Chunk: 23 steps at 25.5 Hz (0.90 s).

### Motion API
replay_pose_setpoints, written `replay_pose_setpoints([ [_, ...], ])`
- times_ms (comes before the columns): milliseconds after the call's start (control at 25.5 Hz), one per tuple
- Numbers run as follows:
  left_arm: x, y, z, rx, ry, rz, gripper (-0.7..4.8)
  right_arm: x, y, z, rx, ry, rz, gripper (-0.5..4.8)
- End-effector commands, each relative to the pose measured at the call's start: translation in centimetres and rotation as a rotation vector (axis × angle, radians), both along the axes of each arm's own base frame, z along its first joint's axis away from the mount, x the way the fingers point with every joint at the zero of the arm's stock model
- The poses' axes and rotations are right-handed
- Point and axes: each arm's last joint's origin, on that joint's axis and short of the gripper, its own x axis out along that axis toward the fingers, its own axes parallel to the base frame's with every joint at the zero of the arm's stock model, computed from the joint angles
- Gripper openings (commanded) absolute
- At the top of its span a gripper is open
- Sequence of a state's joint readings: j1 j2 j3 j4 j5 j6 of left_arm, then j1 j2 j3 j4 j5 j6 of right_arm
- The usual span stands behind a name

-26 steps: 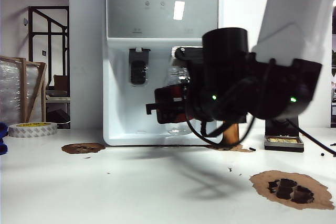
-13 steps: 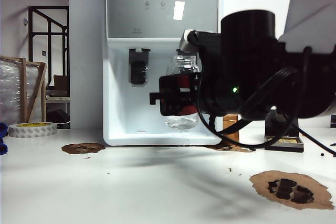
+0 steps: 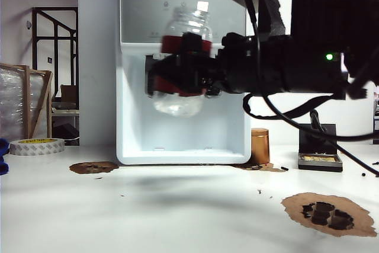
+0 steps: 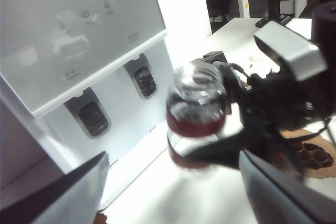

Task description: Pick up the water bottle with two loops of red belts, then reach the front water dispenser and gently press the gray-black baffle horizontally to get a little water.

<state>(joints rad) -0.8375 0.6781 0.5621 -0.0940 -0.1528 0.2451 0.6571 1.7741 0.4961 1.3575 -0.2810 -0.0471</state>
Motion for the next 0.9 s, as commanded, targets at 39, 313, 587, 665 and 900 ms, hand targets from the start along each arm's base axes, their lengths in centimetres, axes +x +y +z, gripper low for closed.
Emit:
replay_pose_setpoints([
  [39,0.0,0.0,0.3,-0.007,-0.010,-0.010,4.00,-0.5,0.3,0.2,0.008,0.011,0.186,1.55],
  [313,0.0,0.0,0.3,-0.010,-0.012,-0.012,4.00,-0.8,0.4,-0.7,-0.048,0.081,0.270,1.56],
  [587,0.0,0.0,0.3,-0.011,-0.014,-0.012,4.00,-0.9,0.4,-1.7,-0.131,0.116,0.272,1.56],
  [665,0.0,0.0,0.3,-0.012,-0.014,-0.013,4.00,-0.9,0.4,-1.9,-0.152,0.114,0.274,1.56],
  [900,0.0,-0.1,0.4,-0.015,-0.016,-0.016,4.00,-1.0,0.4,-2.3,-0.171,0.137,0.302,1.56],
])
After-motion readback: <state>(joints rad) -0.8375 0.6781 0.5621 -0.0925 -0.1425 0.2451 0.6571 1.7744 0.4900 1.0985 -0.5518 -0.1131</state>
